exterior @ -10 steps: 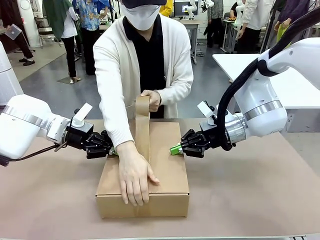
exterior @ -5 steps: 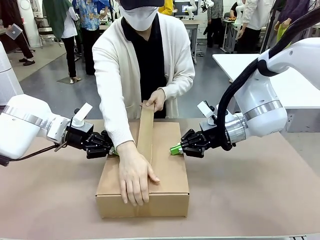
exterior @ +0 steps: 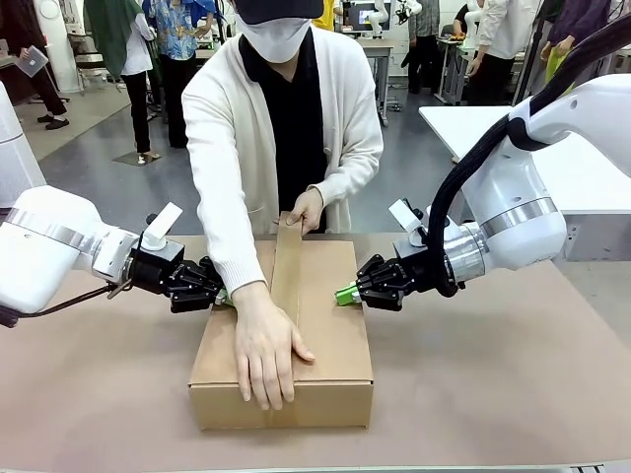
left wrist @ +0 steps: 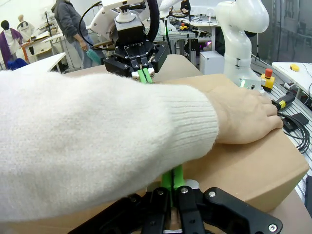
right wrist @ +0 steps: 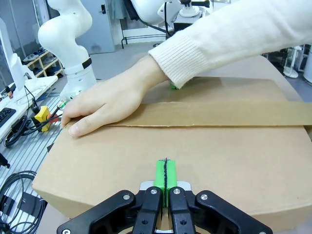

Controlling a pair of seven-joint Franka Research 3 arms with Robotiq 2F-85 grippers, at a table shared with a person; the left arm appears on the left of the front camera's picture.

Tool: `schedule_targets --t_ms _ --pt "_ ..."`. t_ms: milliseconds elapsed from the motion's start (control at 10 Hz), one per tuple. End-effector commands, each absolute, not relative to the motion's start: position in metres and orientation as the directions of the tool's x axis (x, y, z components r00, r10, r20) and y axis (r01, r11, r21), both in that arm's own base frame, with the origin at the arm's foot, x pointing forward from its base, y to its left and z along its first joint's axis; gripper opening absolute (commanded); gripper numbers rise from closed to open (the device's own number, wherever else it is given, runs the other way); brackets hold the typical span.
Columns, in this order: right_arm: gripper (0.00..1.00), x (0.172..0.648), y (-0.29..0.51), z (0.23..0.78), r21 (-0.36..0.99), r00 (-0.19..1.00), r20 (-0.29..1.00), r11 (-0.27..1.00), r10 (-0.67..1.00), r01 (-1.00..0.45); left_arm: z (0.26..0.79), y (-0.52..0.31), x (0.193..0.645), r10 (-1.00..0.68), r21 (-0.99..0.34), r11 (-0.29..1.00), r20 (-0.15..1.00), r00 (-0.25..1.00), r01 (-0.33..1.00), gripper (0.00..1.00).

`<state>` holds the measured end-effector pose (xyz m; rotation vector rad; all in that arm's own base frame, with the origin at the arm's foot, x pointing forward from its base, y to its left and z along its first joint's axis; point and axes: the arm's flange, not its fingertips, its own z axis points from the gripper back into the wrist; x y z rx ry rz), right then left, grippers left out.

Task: Wrap the clocks to prevent damage.
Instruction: After the human seals the box with tape, release both hands from the side flaps of the Package Box.

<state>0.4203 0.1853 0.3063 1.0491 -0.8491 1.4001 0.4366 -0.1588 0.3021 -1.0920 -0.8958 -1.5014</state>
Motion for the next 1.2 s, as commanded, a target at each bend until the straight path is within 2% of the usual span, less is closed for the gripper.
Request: schedule_targets --t_ms 0,1100 --pt "0.01 0.4197 0.1854 0.3028 0.079 0.038 0.934 -0.101 0.355 -0.992 0.2985 -0.1590 0.4362 -0.312 0.001 -0.190 0.948 -0.062 0.982 0.00" --pt "0.01 0.4197 0.1854 0.3028 0.079 0.038 0.934 -0.101 0.355 -0.992 0.2985 -0.1590 0.4362 -0.312 0.001 -0.190 0.948 -0.062 0.982 0.00"
